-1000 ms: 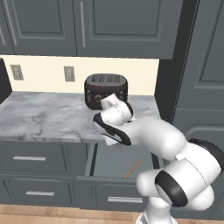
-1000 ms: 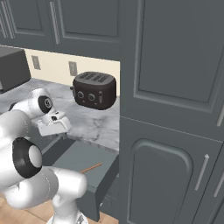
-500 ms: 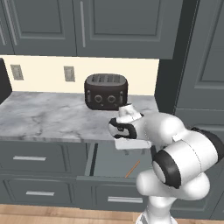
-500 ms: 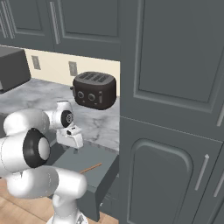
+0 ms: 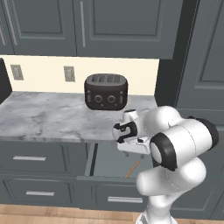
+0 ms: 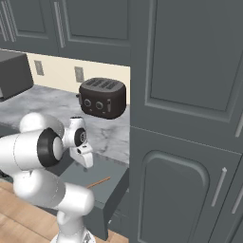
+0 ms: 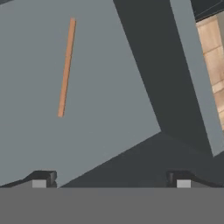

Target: Take a straw from the drawer in front and place it inside the glass cup on the dining counter.

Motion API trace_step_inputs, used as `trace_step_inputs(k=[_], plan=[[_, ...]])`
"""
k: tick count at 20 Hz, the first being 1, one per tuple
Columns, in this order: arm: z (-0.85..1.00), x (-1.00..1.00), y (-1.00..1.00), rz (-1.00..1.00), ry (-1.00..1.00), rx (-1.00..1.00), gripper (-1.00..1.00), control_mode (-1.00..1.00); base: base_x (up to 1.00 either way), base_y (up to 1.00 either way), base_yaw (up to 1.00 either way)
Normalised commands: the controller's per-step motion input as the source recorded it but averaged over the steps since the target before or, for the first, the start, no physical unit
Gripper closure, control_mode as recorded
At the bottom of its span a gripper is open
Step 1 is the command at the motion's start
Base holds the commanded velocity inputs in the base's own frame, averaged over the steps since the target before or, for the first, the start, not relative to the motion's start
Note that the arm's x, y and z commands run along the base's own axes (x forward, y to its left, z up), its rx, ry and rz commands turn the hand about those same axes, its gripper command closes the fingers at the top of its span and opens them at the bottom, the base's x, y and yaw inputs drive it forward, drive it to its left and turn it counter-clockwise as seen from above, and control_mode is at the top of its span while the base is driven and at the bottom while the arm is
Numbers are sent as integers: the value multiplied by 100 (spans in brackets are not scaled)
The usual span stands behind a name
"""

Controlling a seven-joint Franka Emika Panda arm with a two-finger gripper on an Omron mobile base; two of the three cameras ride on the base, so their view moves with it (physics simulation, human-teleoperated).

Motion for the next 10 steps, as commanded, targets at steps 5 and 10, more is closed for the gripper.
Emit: trace_step_inputs(k=[5,10], plan=[[-28,16,-17,0,-13,0,-100,-100,0,0,0],[-27,8,-22,0,-17,0,-100,-100,0,0,0]])
